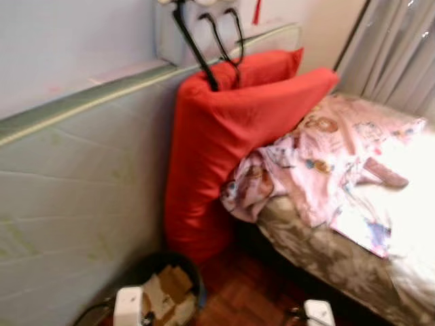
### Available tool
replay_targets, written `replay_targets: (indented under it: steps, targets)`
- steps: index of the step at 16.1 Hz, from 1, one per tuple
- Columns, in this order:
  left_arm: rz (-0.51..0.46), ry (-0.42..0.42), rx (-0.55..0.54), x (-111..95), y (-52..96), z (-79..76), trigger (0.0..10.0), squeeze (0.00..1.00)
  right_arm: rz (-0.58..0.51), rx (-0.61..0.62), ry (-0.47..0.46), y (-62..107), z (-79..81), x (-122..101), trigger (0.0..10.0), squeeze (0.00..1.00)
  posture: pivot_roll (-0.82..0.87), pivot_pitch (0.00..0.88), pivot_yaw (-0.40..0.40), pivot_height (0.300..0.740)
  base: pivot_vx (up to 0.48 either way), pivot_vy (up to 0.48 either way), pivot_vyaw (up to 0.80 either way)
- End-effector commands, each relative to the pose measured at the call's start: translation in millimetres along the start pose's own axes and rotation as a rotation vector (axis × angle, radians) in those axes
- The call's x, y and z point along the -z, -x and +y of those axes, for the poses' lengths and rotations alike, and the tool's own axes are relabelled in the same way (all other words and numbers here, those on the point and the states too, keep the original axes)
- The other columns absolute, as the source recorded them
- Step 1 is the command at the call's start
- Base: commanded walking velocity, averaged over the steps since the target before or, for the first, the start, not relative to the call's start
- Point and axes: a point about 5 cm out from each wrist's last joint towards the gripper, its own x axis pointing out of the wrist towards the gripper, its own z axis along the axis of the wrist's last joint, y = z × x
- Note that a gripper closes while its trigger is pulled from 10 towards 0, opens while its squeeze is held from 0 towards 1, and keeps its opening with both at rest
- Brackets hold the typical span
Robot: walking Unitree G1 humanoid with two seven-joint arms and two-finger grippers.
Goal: Clean up the room
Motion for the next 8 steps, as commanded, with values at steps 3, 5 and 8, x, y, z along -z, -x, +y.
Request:
replay_targets:
  steps: [3,5,8]
  targets:
    - [-0.018,-0.071,0.059,-62.5,-14.9,-5.0,10.0,0.00,-0.115,0.024,-0.125,-1.0,-30.2,-55.2,10.0,0.00,0.04,0.000,-0.088,0.740,0.000,-0.338,0.00]
    - [-0.016,-0.074,0.060,-62.0,-14.8,-5.2,10.0,0.00,-0.114,0.024,-0.124,-1.0,-30.4,-54.8,10.0,0.00,0.04,0.000,-0.087,0.740,0.000,-0.337,0.00]
    - [-0.010,-0.086,0.064,-60.7,-14.6,-3.8,10.0,0.00,-0.114,0.021,-0.126,-1.2,-28.6,-53.5,10.0,0.00,0.04,0.000,-0.075,0.740,0.000,0.000,0.00]
